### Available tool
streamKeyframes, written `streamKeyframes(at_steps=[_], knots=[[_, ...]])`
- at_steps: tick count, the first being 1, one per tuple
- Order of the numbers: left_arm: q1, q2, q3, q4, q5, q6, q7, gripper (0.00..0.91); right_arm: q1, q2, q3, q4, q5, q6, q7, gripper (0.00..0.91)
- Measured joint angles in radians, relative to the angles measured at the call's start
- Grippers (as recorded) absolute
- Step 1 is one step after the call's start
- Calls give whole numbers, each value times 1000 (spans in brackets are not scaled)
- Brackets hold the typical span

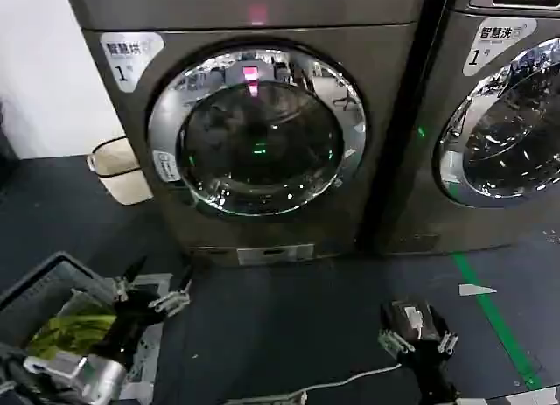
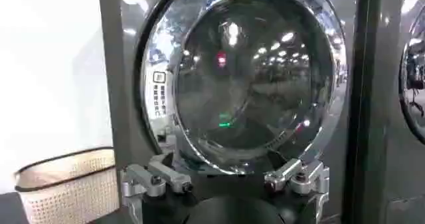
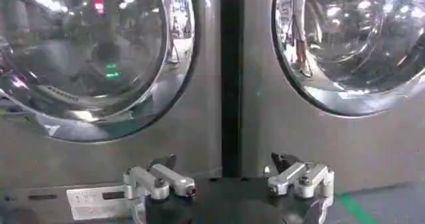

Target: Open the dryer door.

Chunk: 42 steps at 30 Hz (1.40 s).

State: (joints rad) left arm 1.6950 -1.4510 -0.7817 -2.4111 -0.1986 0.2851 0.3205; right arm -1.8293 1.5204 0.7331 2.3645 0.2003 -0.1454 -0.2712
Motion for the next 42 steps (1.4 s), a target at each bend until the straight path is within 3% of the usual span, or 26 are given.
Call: streamKeyframes(at_steps=[6,10,17,23,33,36,42], knots=[[3,4,-3,-15,0,29,8,907,168,-150,38,-26,187,-109,-125,907],[9,6,-3,-31,-6,30,12,907,298,-285,4,-75,258,-110,-160,907],[12,6,-13,-41,-30,41,42,907,555,-465,-149,-239,299,-101,-174,907],[20,1,-4,-53,-21,39,37,907,782,-479,-343,-370,307,-101,-185,907],[38,2,-2,-58,-1,0,1,907,1131,-422,-621,-611,311,-90,-207,907],[50,-1,1,-61,-4,7,-2,907,1209,-393,-684,-672,282,-67,-200,907],[61,-3,1,-72,39,23,-8,907,1314,-327,-779,-761,245,-81,-209,907]])
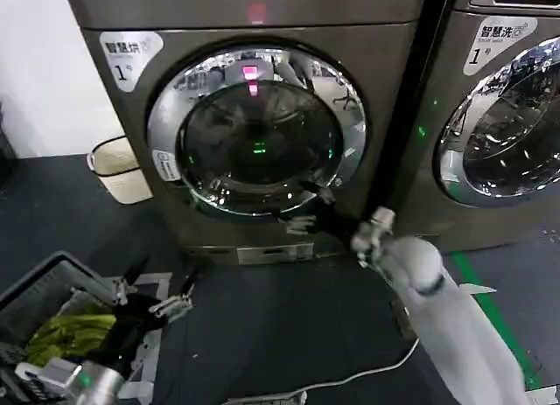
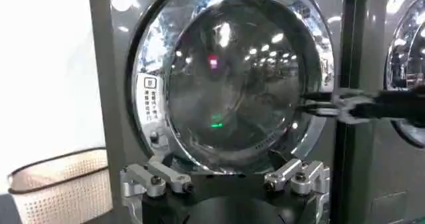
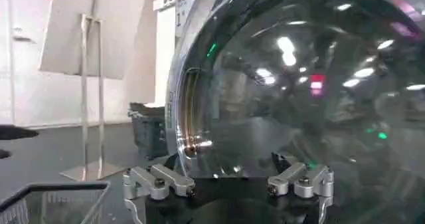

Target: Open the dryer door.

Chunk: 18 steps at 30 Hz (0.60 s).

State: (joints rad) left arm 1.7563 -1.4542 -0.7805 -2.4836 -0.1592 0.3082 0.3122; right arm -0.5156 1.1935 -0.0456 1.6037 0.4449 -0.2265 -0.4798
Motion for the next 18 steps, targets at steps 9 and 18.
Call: streamKeyframes(at_steps=[9,18], knots=[[7,-7,17,-9,61,35,-2,907,118,99,-100,-127,-15,27,-32,907],[5,-9,28,-9,51,43,1,907,187,187,-157,-244,-54,54,-67,907]])
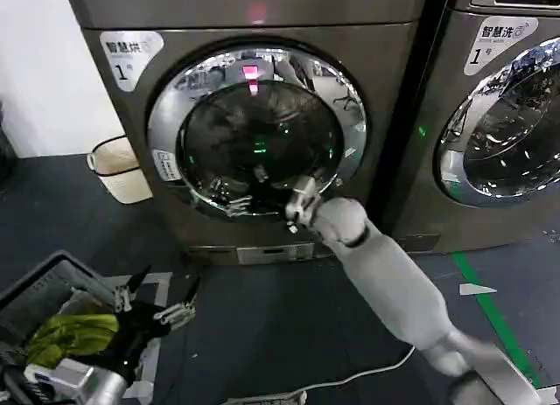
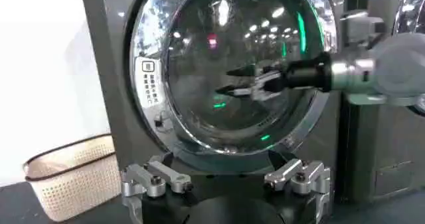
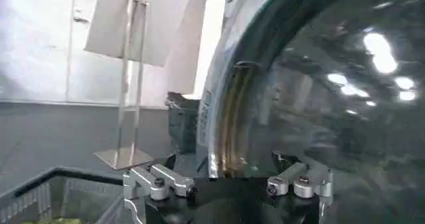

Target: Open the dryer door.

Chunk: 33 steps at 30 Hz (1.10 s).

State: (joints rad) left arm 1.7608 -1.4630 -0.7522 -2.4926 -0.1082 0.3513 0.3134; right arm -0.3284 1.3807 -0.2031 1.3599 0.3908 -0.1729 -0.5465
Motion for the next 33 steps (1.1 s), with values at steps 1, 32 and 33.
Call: streamKeyframes(at_steps=[1,32,33], knots=[[0,0,0,2,-1,0,-1,907,7,10,-2,-15,-3,2,-5,907],[-5,-15,-5,15,-15,70,50,907,126,173,-49,-257,25,35,-82,907],[-6,-15,-5,14,-21,73,50,907,122,170,-48,-251,34,26,-100,907]])
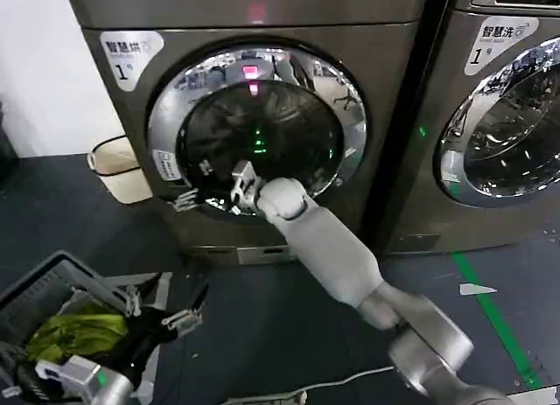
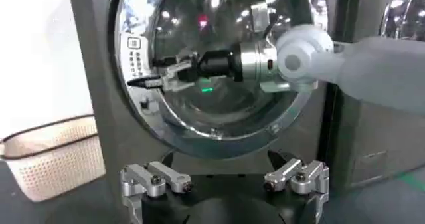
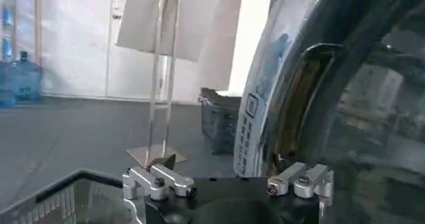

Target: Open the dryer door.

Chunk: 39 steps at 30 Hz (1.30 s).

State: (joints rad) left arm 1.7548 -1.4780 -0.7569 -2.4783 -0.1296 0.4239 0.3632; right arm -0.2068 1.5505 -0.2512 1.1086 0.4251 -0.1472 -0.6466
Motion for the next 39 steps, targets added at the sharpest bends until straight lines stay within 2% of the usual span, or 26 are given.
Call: streamKeyframes(at_steps=[4,9,16,18,22,27,32,37,39], knots=[[-8,1,-6,-5,-44,23,2,907,-5,-19,-1,26,43,-33,-55,907],[-30,9,-23,15,-83,21,31,907,-22,-50,14,58,67,-39,-128,907],[-71,29,-78,73,-13,-34,90,907,-72,-109,23,147,84,-50,-260,907],[-87,33,-91,96,2,-76,96,907,-87,-124,23,176,86,-35,-301,907],[-110,44,-109,143,-52,-103,87,907,-117,-153,34,226,83,-23,-377,907],[-145,68,-139,196,-161,-54,61,907,-148,-187,52,277,79,-20,-464,907],[-183,106,-197,240,-213,-60,68,907,-179,-218,72,334,85,-15,-522,907],[-223,160,-256,291,-269,-74,90,907,-217,-251,90,392,91,47,-559,907],[-242,182,-266,307,-304,-78,95,907,-231,-264,102,411,107,51,-590,907]])
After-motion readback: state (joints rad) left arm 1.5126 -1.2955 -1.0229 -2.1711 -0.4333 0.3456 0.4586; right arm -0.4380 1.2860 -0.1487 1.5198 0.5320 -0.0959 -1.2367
